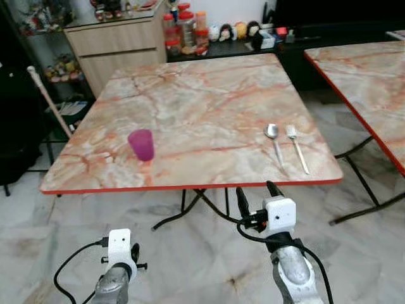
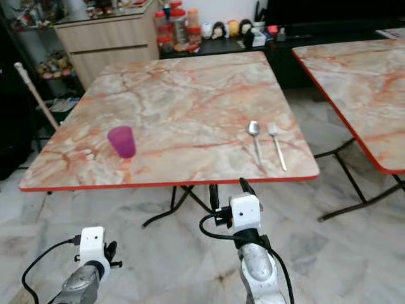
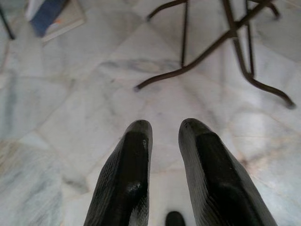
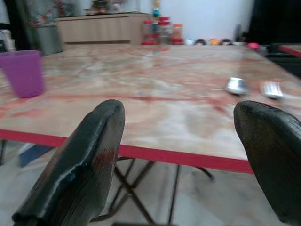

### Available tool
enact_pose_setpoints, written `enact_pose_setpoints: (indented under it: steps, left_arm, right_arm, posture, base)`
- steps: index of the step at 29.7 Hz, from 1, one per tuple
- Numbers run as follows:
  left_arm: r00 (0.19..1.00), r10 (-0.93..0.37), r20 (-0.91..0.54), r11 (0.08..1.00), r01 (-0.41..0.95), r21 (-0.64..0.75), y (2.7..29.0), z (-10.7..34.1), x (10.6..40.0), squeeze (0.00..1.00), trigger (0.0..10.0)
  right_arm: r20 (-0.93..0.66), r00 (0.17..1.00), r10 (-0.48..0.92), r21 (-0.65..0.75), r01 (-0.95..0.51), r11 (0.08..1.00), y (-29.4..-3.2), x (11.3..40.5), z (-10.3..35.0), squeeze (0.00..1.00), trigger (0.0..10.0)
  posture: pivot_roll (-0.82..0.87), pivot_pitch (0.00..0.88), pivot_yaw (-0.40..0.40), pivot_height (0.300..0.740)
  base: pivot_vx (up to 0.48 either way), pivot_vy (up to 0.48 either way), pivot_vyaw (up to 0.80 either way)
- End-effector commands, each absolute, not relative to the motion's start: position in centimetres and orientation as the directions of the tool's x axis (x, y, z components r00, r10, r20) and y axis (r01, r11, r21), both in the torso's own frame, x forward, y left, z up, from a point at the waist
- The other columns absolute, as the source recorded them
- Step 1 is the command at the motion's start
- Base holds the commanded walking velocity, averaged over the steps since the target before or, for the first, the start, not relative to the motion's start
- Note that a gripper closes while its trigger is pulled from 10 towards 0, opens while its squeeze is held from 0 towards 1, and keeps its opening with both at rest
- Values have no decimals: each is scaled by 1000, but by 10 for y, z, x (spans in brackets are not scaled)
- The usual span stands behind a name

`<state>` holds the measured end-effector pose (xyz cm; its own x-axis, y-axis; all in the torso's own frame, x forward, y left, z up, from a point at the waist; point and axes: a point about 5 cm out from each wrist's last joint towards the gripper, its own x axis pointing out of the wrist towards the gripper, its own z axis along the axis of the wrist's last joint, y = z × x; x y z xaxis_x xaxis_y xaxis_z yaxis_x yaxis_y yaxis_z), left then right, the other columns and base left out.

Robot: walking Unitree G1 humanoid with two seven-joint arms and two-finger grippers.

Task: Setting the table

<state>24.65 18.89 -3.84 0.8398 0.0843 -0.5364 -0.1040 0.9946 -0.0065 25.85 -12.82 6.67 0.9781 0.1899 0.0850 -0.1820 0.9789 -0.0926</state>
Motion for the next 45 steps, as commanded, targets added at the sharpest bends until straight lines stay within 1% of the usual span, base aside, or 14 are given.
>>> enact_pose_setpoints:
  steps: [1,3,4,13,16,20,24,37,45]
  left_arm:
    - [835,77,-545,996,-87,8,187,-38,249,0,10000]
    - [839,66,-540,997,-79,-1,183,-36,252,0,10000]
    - [840,64,-539,997,-79,-3,181,-36,253,0,10000]
    - [848,75,-525,996,-94,-9,183,-34,255,0,10000]
    - [846,82,-527,994,-104,-14,185,-34,254,0,10000]
    - [859,98,-503,988,-144,-53,190,-30,257,0,10000]
    - [856,99,-507,987,-150,-61,190,-30,257,0,10000]
    - [869,115,-481,986,-159,-52,194,-24,264,0,10000]
    - [869,111,-483,986,-156,-54,194,-25,263,0,10000]
  right_arm:
    - [85,981,174,-97,-165,981,-131,260,68,0,10000]
    - [102,984,145,-82,-137,987,-139,261,72,0,10000]
    - [109,984,141,-97,-131,987,-142,260,74,0,10000]
    - [96,979,179,-107,-168,980,-135,258,71,0,10000]
    - [95,979,181,-107,-171,980,-135,259,72,0,10000]
    - [95,979,179,-105,-169,980,-136,262,73,0,10000]
    - [96,978,183,-102,-173,980,-134,263,74,0,10000]
    - [109,977,182,-88,-173,981,-130,268,78,0,10000]
    - [113,977,179,-86,-169,982,-129,267,78,0,10000]
  posture:
    - [-82,0,104,728]
    - [-101,0,94,728]
    - [-103,0,91,728]
    - [-84,0,84,728]
    - [-77,0,81,728]
    - [-57,0,73,728]
    - [-47,0,70,728]
    - [-41,0,82,728]
    - [-49,0,90,728]
  base:
    - [0,-262,-788]
    - [0,-259,-731]
    - [0,-255,0]
    - [0,-251,0]
    - [0,0,0]
    - [0,0,0]
    - [0,0,0]
    - [376,0,0]
    - [391,0,0]
